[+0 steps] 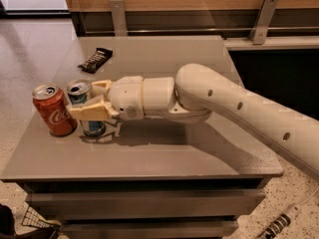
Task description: Move redbull can near coke can
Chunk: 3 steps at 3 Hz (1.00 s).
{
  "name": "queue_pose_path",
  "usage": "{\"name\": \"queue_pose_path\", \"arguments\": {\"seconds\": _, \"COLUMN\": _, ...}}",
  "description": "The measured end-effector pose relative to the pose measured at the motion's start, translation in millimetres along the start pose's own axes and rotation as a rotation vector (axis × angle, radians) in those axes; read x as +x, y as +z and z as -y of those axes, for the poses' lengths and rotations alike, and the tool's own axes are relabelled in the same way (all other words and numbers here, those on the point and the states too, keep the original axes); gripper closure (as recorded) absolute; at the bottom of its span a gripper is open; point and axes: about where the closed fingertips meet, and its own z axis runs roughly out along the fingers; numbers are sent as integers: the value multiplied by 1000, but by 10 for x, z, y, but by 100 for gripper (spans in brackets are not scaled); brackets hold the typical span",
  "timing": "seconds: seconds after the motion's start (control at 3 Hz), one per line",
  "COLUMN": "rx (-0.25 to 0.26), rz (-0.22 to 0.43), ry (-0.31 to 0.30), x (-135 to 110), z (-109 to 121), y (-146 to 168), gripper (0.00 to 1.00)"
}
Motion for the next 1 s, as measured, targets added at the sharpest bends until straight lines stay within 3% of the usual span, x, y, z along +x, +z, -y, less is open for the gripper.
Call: {"name": "queue_pose_path", "arguments": {"seconds": 1.0, "rx": -11, "rz": 0, "ry": -4, "x": -21, "z": -41, "y": 49, "gripper": 13}}
